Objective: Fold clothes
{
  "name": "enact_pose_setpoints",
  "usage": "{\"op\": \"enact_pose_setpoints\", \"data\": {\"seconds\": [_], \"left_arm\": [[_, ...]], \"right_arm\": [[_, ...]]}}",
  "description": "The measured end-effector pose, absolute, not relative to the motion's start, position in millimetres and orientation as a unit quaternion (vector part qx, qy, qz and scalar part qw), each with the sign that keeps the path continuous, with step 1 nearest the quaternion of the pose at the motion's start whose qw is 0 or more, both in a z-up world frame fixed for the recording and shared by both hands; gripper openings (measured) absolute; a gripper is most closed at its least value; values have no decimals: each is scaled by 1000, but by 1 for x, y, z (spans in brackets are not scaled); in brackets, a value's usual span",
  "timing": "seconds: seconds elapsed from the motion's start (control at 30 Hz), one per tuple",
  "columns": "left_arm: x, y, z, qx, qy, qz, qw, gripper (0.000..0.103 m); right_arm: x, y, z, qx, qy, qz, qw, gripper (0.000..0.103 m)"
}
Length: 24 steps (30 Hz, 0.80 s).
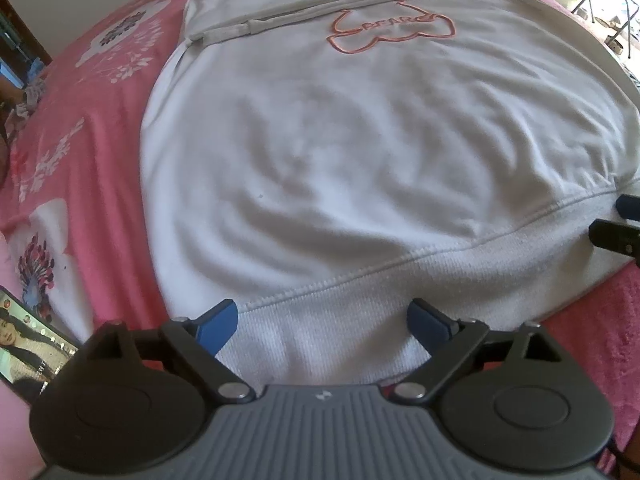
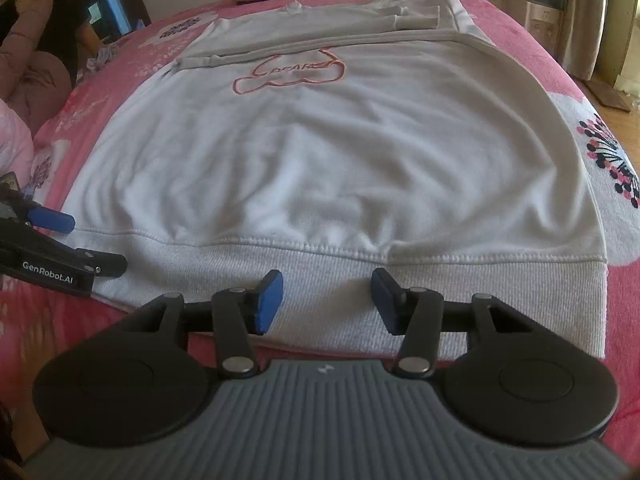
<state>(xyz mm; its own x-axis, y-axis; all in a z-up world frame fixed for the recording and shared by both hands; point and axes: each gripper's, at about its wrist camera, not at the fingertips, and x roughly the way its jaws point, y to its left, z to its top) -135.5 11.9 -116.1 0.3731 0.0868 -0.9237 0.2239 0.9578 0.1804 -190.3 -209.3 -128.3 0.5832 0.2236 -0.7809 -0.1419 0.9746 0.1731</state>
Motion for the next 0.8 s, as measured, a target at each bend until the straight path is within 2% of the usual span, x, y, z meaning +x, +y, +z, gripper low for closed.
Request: {"op": "enact_pose_setpoints", "data": {"seconds": [0.5, 0.8], "left_arm": [[-138, 7, -120, 160, 552, -36, 817, 97], [-133, 13, -124, 137, 563, -28, 814, 102]], "right_arm": [[-193, -204, -130, 40, 445, 111, 888, 64], [-194, -202, -129, 48, 446, 119, 886, 77]]}}
